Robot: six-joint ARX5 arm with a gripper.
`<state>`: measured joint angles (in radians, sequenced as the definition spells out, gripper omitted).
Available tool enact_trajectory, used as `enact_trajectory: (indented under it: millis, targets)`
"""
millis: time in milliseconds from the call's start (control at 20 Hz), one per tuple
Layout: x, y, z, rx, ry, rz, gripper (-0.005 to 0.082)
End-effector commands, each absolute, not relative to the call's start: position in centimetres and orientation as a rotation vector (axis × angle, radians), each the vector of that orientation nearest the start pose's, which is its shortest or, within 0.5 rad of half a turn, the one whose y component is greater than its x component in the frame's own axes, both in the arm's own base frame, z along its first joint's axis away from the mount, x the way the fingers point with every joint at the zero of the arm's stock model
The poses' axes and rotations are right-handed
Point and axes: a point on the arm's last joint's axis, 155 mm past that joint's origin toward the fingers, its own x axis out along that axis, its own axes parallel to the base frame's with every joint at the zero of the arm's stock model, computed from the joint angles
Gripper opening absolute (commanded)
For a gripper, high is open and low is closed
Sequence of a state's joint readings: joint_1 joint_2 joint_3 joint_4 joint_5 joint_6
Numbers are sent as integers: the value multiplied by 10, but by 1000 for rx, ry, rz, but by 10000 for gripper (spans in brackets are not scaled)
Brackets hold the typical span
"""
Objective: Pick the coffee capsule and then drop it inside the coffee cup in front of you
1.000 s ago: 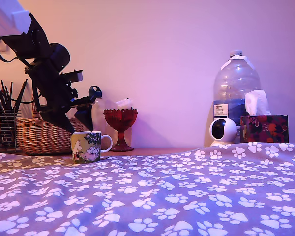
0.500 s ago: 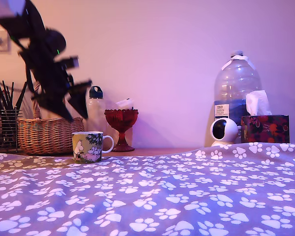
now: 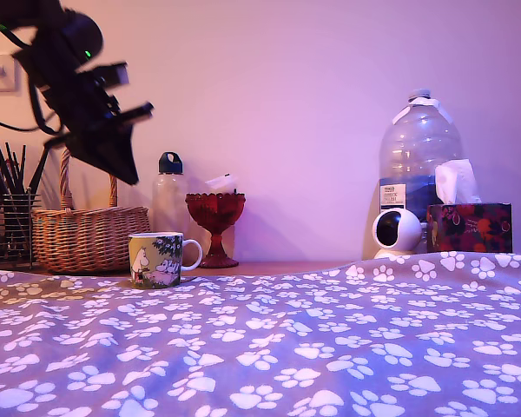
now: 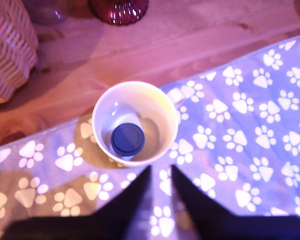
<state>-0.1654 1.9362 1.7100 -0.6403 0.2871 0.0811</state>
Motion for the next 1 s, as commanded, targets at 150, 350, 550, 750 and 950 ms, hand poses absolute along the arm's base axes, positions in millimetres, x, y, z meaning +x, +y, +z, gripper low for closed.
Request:
enact_trajectory:
  millis: [150,350,550,750,950]
  targets:
    - [472,-131,164,2,803,-452,-16]
    - [442,-129,150,-36,796,-454,-16]
    - [410,-124,126,-65,840,-442,-16]
    - [383,-119,112,-101,849,-422,-16]
    - [364,-117,107,-115,852,-418,-16]
